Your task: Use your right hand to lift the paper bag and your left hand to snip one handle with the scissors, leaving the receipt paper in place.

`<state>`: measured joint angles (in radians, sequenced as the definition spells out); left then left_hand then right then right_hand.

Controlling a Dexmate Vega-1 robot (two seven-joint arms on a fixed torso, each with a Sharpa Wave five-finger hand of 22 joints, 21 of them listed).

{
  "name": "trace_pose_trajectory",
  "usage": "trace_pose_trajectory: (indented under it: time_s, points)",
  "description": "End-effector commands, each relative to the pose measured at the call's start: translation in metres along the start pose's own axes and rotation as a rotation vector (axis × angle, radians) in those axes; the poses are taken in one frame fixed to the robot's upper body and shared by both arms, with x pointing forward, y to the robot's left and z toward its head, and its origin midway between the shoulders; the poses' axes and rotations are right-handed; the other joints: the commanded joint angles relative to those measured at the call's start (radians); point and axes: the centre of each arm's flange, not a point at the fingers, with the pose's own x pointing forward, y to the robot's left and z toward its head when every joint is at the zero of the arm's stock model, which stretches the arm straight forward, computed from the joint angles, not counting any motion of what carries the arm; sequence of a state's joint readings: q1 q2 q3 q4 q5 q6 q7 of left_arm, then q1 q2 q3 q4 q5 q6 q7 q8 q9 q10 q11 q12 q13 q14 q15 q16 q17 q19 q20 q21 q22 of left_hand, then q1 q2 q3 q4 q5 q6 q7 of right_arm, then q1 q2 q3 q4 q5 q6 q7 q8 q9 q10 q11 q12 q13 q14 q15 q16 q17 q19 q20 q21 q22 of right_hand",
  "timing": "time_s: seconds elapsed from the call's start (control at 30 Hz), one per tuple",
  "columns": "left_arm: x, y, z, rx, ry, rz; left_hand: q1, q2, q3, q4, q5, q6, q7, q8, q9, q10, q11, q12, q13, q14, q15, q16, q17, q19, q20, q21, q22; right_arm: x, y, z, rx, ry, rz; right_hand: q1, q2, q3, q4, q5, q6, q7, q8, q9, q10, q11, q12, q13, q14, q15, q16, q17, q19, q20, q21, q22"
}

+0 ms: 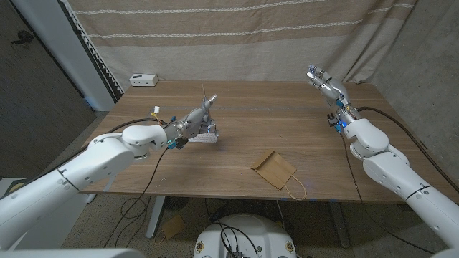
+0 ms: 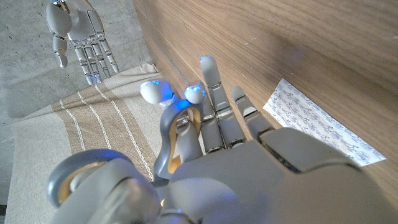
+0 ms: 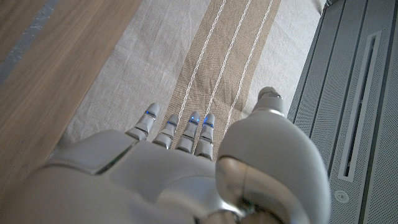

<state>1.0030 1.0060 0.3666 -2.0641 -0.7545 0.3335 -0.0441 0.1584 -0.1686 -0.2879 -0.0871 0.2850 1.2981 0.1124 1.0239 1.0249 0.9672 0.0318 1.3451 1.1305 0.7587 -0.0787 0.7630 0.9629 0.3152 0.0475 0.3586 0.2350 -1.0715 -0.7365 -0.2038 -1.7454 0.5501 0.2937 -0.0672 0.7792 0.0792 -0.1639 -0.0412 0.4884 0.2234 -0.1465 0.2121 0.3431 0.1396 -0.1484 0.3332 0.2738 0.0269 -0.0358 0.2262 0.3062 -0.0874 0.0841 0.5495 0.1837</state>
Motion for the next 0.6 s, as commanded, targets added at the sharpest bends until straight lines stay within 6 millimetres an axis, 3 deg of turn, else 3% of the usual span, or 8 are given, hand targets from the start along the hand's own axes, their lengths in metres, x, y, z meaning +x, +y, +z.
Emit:
trace_pose_trajectory:
  time_s: [0.03,0.6]
  points:
    - [-0.003,-0.002,-0.002,-0.011,0.008,0.019,0.006,-0.012,-0.061,-0.057,0.006,0.076,0.082,0.119,-0.001,0.002,-0.005,-0.002,0.006,-0.008,-0.033,0.008,-0.001,0.012,0.0,-0.001,0.002,0.003,0.007,0.004,-0.063,0.028,0.101,0.002,-0.002,-0.008,-0.001,0.009,0.008,-0.003,0.008,0.002,0.016,-0.002,0.008,0.003,0.009,-0.035,0.009,0.0,0.006,0.006,-0.001,0.005]
    - [0.0,-0.004,-0.006,-0.011,0.037,-0.025,0.014,-0.01,-0.061,-0.053,0.008,0.076,0.082,0.118,-0.006,0.005,-0.007,-0.007,0.002,-0.009,-0.032,0.019,-0.018,0.016,0.002,-0.012,0.005,-0.005,0.026,0.0,-0.202,0.073,0.184,0.013,0.001,-0.008,-0.008,0.016,0.006,0.0,0.009,-0.004,0.026,-0.007,0.012,0.002,0.017,-0.047,0.011,-0.005,0.016,0.002,-0.004,0.005]
